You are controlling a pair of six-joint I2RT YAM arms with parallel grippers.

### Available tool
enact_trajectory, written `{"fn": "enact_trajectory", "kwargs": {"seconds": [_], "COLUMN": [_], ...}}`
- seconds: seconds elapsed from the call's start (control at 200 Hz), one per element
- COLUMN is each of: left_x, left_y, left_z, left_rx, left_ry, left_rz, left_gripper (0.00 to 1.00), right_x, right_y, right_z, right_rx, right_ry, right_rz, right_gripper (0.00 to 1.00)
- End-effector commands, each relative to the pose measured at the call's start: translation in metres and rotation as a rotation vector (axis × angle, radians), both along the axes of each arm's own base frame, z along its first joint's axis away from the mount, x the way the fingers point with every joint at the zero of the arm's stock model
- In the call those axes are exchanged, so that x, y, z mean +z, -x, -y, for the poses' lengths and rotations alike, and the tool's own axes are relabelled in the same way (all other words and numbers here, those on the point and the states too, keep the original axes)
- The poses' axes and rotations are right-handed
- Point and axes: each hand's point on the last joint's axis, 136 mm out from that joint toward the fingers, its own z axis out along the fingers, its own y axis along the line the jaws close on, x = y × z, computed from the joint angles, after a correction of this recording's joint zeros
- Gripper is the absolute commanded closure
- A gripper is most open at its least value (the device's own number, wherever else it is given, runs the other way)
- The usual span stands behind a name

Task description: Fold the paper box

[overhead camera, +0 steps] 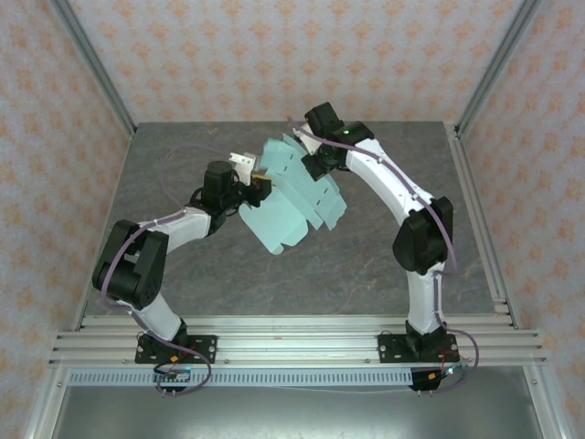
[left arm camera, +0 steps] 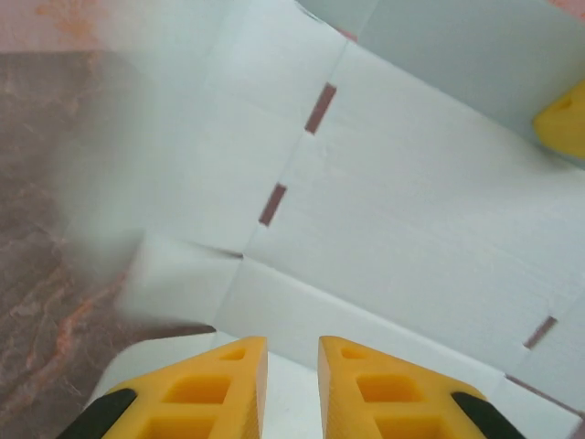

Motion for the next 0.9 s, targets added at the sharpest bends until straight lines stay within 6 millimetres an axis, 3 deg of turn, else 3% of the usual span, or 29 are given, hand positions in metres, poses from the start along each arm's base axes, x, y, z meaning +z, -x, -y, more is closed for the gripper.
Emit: {"fn": "enact_trajectory", "kwargs": {"seconds": [0.0, 0.055, 0.21, 0.34, 0.455, 0.541, 0.686, 0.896], "left_x": [0.011, 0.015, 0.023, 0.035, 0.043, 0.055, 0.073, 0.085], "left_y": [-0.001, -0.001, -0.007, -0.002, -0.003, -0.005, -0.006, 0.015], "left_z": [0.005, 0.008, 0.003, -0.002, -0.024, -0.047, -0.09, -0.085], "left_rx": [-0.002, -0.012, 0.037, 0.053, 0.131, 0.201, 0.367, 0.248], "left_ry": [0.044, 0.056, 0.076, 0.056, -0.022, 0.012, 0.045, -0.098], "left_rz": [0.019, 0.024, 0.026, 0.047, 0.063, 0.063, 0.043, 0.073], "left_gripper": [0.72, 0.67, 0.67, 0.52, 0.45, 0.36, 0.32, 0.22], "right_x": [0.018, 0.018, 0.015, 0.015, 0.016, 0.013, 0.017, 0.032], "right_y": [-0.012, -0.009, -0.001, 0.012, 0.021, 0.016, 0.006, 0.001], "right_z": [-0.003, -0.006, -0.009, -0.009, -0.008, -0.005, -0.003, -0.027], "right_rx": [0.006, 0.026, 0.069, 0.139, 0.204, 0.209, 0.212, 0.265], "right_ry": [-0.013, -0.012, 0.02, 0.039, 0.151, 0.275, 0.393, 0.406], "right_rz": [0.065, 0.055, 0.052, 0.029, 0.063, 0.138, 0.221, 0.337], "right_gripper": [0.98, 0.99, 0.99, 0.99, 1.0, 1.0, 1.0, 1.0]}}
